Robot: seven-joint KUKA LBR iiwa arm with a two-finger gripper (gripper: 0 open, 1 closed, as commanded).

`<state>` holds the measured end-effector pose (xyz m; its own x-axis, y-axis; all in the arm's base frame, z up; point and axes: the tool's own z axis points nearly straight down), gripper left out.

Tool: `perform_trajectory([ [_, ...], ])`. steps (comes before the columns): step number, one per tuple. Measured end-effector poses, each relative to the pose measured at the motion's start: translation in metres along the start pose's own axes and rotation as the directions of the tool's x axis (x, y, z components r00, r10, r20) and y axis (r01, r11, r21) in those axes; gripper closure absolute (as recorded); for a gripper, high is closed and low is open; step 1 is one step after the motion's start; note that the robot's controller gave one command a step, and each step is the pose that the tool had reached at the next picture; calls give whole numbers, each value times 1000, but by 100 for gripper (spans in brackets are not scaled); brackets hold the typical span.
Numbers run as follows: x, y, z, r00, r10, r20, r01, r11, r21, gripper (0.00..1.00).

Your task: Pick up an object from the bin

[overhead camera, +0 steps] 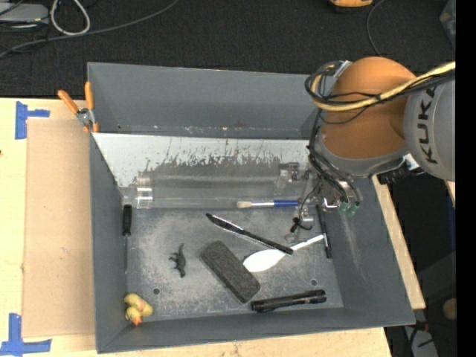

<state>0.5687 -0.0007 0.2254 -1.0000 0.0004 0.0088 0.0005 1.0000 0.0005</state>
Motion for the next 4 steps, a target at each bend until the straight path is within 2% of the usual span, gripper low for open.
perform_trajectory([
  [1, -1, 0, -4, 1000, 0, 8, 0, 1000, 0, 0],
  [2, 5, -43, 89, 998, -58, 9, 58, 998, 0, 0],
  [3, 16, -70, 75, 992, -123, 15, 123, 992, 0, 0],
  [4, 13, -76, 71, 985, -172, 13, 172, 985, 0, 0],
])
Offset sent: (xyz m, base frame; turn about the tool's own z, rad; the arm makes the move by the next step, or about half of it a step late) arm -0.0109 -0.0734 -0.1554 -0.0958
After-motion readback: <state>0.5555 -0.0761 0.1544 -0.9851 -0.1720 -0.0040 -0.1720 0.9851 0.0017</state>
